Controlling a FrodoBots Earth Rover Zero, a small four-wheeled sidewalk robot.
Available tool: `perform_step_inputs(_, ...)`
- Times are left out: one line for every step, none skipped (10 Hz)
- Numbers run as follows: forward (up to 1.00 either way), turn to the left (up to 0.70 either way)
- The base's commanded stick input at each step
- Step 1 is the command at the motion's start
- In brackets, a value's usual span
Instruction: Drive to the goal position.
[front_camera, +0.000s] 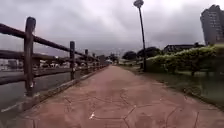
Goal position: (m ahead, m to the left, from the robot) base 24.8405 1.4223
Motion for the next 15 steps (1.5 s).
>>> perform_step_inputs(1.0, 0.0)
perform_step_inputs(1.0, 0.0)
perform_step_inputs(1.0, 0.0)
perform_step_inputs(1.0, 0.0)
perform_step_inputs(1.0, 0.0)
perform_step_inputs(1.0, 0.0)
perform_step_inputs(1.0, 0.0)
perform_step_inputs(1.0, 0.0)
perform_step_inputs(1.0, 0.0)
perform_step_inputs(1.0, 0.0)
perform_step_inputs(1.0, 0.0)
perform_step_inputs(1.0, 0.0)
perform_step_inputs(1.0, 0.0)
perform_step_inputs(1.0, 0.0)
perform_step_inputs(1.0, 0.0)
